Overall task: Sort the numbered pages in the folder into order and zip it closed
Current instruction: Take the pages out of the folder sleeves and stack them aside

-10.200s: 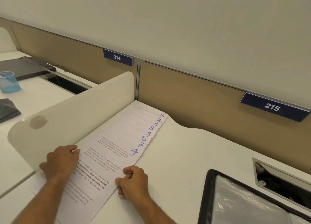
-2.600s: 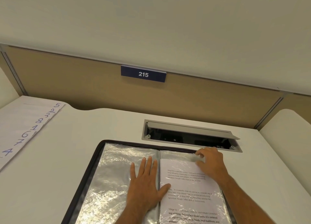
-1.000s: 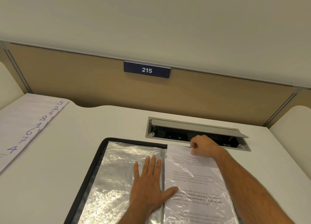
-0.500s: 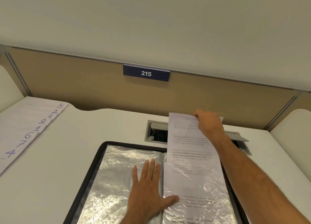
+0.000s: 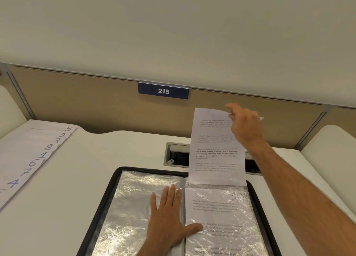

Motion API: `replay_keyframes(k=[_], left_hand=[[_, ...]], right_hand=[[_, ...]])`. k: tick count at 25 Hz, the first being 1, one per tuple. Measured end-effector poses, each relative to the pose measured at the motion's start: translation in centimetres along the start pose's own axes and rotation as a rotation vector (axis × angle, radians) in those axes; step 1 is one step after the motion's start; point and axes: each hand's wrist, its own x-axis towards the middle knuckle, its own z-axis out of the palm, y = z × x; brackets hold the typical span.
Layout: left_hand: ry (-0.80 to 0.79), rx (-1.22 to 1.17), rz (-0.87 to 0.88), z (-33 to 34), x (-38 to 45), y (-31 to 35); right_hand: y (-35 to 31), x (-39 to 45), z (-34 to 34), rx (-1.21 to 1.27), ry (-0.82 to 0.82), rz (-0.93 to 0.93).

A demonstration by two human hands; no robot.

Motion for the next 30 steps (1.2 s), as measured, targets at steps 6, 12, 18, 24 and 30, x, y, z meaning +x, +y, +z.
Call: replay_keyframes(k=[6,12,18,24,30], left_hand=[[-0.081,-0.073,-0.011,-1.5,0.9,-0.1],[0.498,-0.691,0.061,-7.9,-0.3,-1.1],[0.779,-0.944,-0.03,-15.2,-1.0,-3.3],[0.828,-1.187,-0.019,-17.9,-4.8,-7.5],[0.823,-1.236,-0.098,-19.1,-8.1,-12.2]], right_hand=[[-1.2,1.6,-4.3,0.034,0.05,-0.04],[-5.8,1.9,-8.7,0.259,-0.098,0.002],[-11.5,2.6,-10.7,0.398,-0.253,-0.032],[-16.9,2.8,-11.5,0.494,-0.348,-0.077],[-20.0,0.4,-8.1,0.746,-0.106,0.384]])
